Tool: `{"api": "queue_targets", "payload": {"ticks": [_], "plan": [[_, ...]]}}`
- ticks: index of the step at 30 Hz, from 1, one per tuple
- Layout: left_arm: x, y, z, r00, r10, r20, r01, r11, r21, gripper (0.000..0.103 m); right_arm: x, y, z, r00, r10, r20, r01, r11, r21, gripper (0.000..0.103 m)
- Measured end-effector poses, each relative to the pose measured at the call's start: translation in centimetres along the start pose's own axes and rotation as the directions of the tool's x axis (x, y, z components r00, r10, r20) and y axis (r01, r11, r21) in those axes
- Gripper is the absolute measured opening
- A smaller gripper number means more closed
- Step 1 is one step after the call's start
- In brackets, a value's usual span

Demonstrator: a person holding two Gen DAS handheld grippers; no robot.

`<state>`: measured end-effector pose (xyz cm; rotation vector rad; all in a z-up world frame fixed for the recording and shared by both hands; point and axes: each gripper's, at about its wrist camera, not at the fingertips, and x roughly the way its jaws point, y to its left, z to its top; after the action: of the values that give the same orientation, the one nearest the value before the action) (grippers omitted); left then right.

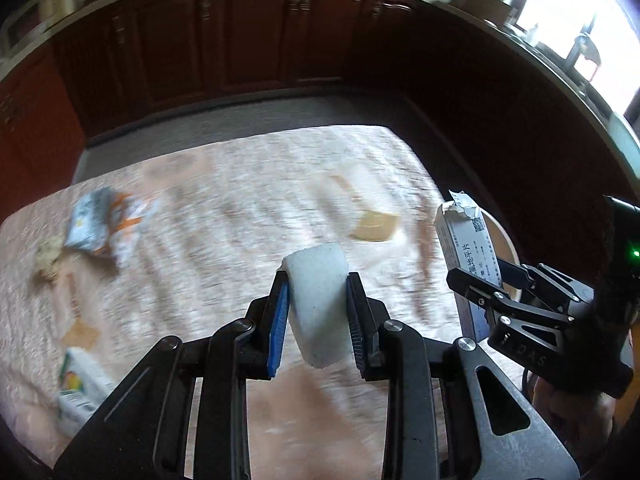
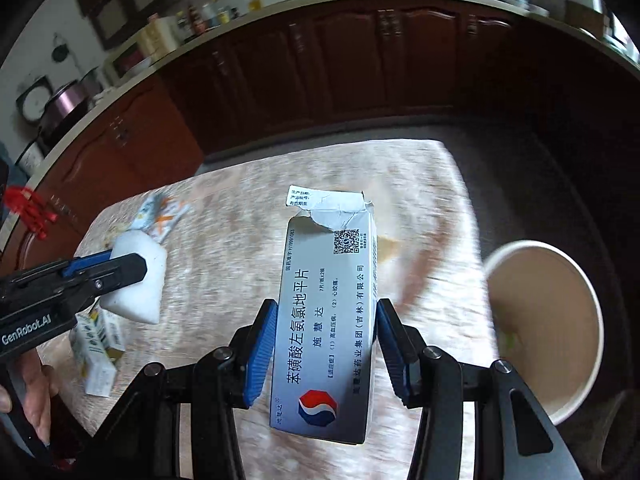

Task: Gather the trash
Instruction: 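Carry block and medicine box to the white bucket and open both tools over it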

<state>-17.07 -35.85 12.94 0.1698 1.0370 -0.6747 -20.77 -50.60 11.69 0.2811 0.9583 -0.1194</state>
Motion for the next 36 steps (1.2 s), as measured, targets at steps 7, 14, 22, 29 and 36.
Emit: {"api": "queue_targets", "payload": {"ticks": [7,14,22,29,36], "plan": [[2.6,-7.4,1.6,0.995,-0.094,-0.03,0.096,0.991,0.092,0.025,-2.4,-7.4,-1.1,0.995,-0.101,0.019,0.099,0.99,0.098,0.048],[5.9,-13.0,2.7,0.976,-0.203,-0.084,0.212,0.969,0.124,0.025,-3.9,-13.6,-2.3,0.981,-0.194,0.015,0.188,0.966,0.18,0.048],[10.0,-17.0,3.3,0.95,-0.29,-0.117,0.302,0.948,0.104,0.031,-4.2,-19.2,-3.0,0.958,-0.286,-0.006,0.278,0.925,0.26,0.049],[11.8,-17.0,2.8,0.945,-0.294,-0.141,0.308,0.947,0.088,0.059,-3.9,-21.2,-3.4,0.945,-0.328,-0.01,0.315,0.9,0.302,0.066],[11.2,-16.1,2.3,0.964,-0.242,-0.112,0.255,0.959,0.121,0.06,-2.7,-20.7,-4.1,0.952,-0.303,-0.049,0.304,0.905,0.297,0.066]]}}
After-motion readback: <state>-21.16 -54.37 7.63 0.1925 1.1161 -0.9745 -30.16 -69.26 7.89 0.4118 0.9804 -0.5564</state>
